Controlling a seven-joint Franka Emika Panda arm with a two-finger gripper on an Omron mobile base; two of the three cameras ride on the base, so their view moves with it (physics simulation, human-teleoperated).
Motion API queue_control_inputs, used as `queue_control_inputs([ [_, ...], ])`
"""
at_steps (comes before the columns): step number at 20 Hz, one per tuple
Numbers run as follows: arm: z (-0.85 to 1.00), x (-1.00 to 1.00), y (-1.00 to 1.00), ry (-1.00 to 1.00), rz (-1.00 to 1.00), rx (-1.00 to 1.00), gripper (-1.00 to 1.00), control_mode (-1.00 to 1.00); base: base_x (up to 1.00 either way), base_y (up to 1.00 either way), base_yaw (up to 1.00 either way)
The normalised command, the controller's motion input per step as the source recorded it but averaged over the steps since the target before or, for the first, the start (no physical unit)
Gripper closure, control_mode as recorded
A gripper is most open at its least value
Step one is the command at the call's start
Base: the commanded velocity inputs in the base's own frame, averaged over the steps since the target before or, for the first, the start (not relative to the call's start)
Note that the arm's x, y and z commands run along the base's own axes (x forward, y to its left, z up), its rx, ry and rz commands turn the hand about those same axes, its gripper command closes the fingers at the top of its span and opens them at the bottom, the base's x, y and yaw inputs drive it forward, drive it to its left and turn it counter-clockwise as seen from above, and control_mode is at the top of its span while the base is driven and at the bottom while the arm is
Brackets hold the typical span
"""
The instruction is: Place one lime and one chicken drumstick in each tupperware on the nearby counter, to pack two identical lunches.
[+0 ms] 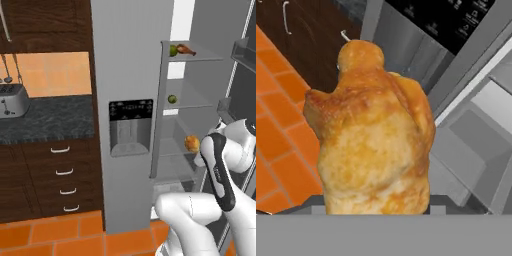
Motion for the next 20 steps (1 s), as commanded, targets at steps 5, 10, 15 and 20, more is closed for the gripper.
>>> queue_control_inputs([
  [5, 0.00, 0.00, 0.00, 0.00, 0.00, 0.00, 1.00, 1.00, 0.36, 1.00, 0.09],
  [10, 0.00, 0.00, 0.00, 0.00, 0.00, 0.00, 1.00, 1.00, 0.76, 1.00, 0.32],
  [15, 0.00, 0.00, 0.00, 0.00, 0.00, 0.00, 1.00, 1.00, 0.82, 1.00, 0.15],
  [20, 0.00, 0.00, 0.00, 0.00, 0.00, 0.00, 1.00, 1.00, 0.88, 1.00, 0.00],
])
